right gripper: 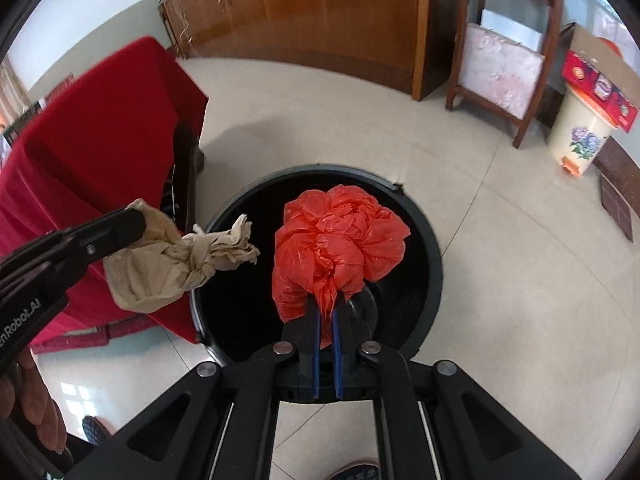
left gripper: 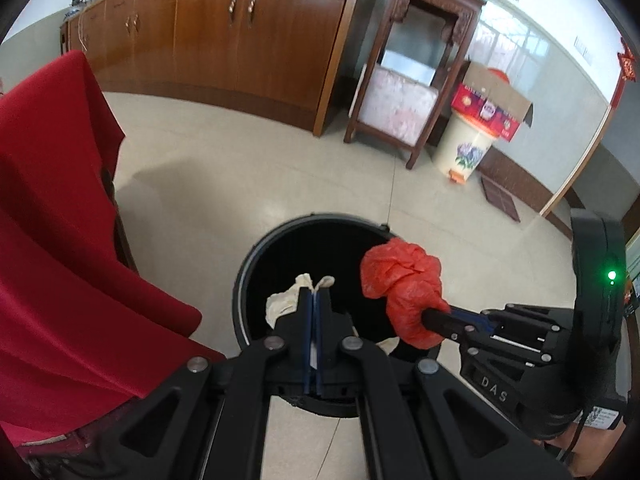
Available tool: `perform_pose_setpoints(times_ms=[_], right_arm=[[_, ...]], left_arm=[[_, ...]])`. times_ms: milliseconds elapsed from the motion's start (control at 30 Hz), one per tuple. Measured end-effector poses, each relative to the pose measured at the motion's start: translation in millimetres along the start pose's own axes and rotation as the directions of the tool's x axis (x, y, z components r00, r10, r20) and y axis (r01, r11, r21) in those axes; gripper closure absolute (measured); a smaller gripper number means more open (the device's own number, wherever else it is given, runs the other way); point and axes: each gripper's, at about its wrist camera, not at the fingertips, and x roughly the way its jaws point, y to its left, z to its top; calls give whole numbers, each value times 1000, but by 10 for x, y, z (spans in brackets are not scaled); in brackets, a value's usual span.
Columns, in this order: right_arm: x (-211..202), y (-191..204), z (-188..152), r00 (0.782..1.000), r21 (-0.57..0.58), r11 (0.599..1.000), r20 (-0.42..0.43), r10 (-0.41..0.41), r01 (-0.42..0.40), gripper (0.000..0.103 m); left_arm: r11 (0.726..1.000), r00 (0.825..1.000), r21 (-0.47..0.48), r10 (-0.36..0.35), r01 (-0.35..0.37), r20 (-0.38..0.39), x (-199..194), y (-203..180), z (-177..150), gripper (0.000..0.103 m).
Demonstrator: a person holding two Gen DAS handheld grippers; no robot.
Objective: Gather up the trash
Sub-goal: 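Open both grippers to drop the bag and paper into the bin, then move both tools back toward the table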
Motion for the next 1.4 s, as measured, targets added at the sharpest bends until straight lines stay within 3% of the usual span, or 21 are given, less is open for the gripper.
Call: perform_pose_setpoints(times_ms=[167, 233, 267, 300, 367, 567, 733, 1067, 1267, 1400], right_arm=[[224, -17, -37, 999, -21, 1000, -51, 10, -11, 97], [328, -51, -54, 996, -54, 998, -85, -22, 18, 95], [361, -84, -81, 993, -64, 995, -91, -81, 75, 87], [383, -116, -100, 989, -62, 992, -89, -119, 114, 62], [325, -215, -142, 984, -42, 985, -64, -168, 166, 28], [82, -271, -108, 985, 21, 986, -49, -163, 164, 23], [-287, -93, -45, 991, 63, 989, 16, -135, 133, 18], [-906, 688, 130, 990, 47, 998, 134, -53, 47, 15], [-1170, 1231, 222, 985, -24, 1000, 175, -10, 14, 15], [-1311, 1572, 264, 979, -76, 996, 198, 52, -37, 15]], left_arm=[[1000, 997, 8, -26, 26, -76, 256, -33, -48, 101], [1000, 994, -9, -18, 18, -108, 341, 1, -74, 94], [1000, 995, -15, 6, -8, -103, 334, 35, -88, 75], [999, 995, -18, 43, -45, -93, 287, 71, -108, 38], [995, 994, -20, 94, -95, -62, 155, 157, -131, 12], [980, 980, -9, 199, -199, -22, -250, 355, -237, 9], [971, 972, -38, 235, -235, 17, -633, 521, -309, 6], [944, 946, -156, 308, -292, 97, -1462, 839, -446, 4], [918, 922, -249, 354, -310, 158, -1922, 1069, -564, 4], [885, 894, -322, 407, -336, 187, -2235, 1322, -673, 4]])
